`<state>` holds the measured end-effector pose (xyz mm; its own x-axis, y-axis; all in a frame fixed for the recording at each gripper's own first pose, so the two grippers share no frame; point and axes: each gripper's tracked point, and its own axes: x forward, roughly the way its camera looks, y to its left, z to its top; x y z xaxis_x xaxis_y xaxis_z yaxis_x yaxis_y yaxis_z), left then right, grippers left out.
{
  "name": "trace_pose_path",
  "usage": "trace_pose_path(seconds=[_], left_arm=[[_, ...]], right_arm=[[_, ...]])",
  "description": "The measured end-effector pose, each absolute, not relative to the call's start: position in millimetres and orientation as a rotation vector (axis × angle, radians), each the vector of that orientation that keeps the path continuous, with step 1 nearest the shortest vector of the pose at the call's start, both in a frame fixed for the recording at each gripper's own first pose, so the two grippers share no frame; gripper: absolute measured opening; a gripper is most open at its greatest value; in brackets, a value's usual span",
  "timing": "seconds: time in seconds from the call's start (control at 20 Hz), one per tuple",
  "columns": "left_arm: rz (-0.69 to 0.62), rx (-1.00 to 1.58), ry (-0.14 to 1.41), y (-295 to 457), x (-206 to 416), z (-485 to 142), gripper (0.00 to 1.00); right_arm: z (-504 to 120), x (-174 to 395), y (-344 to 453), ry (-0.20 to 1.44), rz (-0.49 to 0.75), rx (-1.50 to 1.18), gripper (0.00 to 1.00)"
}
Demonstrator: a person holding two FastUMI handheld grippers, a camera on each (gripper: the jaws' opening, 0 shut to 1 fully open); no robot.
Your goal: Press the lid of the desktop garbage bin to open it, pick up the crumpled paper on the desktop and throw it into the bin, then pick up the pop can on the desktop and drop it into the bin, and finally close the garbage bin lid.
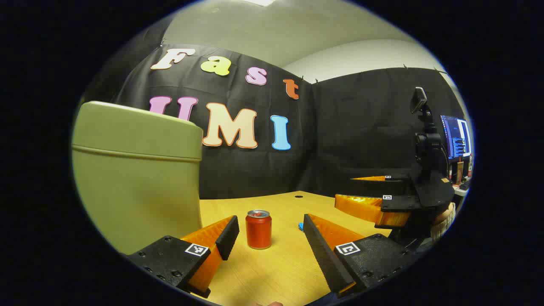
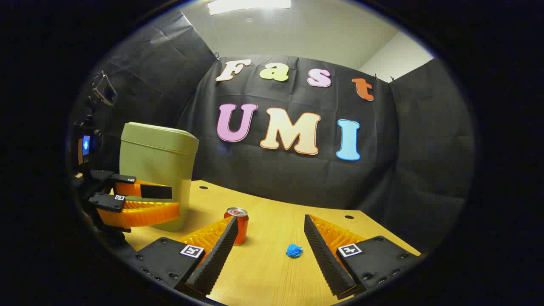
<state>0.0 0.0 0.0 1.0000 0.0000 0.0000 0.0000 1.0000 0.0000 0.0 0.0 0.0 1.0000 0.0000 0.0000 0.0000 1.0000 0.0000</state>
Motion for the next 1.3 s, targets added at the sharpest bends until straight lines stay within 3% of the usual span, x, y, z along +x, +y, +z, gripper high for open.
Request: trace_pose_path(seconds=[1.3], left_arm=[[0.004, 0.069, -0.005, -6.9, -4.7, 23.7, 0.93]], right_arm=[[11.3, -9.9, -6.1, -0.021, -0.019, -0.003, 0.98]])
